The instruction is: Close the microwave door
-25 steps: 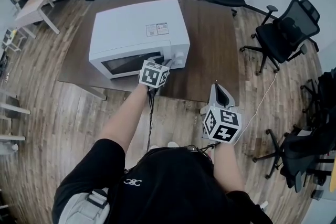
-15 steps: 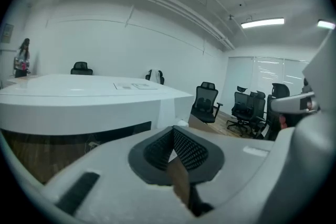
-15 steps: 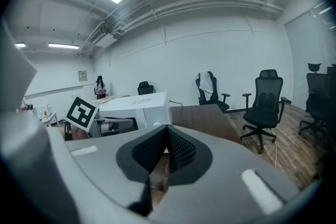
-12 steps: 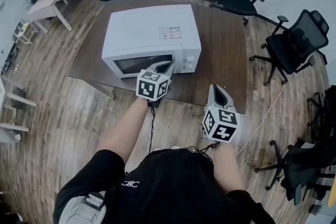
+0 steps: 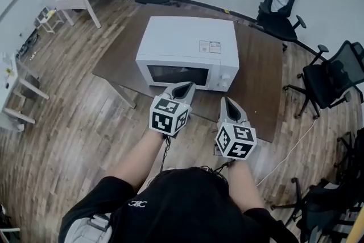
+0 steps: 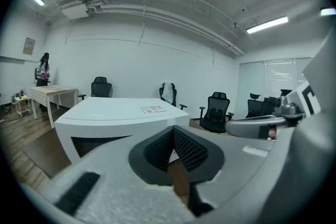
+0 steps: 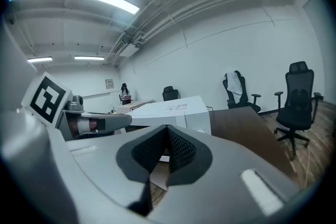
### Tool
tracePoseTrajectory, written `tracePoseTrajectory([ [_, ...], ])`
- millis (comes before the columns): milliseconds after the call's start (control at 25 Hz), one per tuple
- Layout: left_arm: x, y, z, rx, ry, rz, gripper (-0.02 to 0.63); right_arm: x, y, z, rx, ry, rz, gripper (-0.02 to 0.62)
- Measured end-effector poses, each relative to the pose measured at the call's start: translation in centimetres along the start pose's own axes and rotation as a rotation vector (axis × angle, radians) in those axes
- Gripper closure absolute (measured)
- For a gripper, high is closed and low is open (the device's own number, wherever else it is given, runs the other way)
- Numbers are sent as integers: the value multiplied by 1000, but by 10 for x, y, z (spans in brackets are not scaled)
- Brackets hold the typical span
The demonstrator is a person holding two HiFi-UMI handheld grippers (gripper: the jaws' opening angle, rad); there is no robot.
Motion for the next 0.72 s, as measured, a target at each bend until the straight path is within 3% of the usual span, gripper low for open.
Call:
tracePoseTrajectory([
  [200, -2, 38, -7, 15, -55, 96, 595, 36, 1, 1, -15, 2, 70, 588],
  [480, 0, 66, -15, -3, -31, 138, 595, 69, 1, -6, -16, 91, 102, 588],
  [720, 0, 79, -18, -12, -7, 134, 595, 78, 7, -8, -18, 98, 107, 588],
])
Point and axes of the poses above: the fingertips, and each gripper's own axes: y backward along the fingers, x to its left, z out of its top, the point moved 1 cm from there along y, backward along the fingers, and after that the axes turned 11 degrees about -z, right-handed, at the moved point
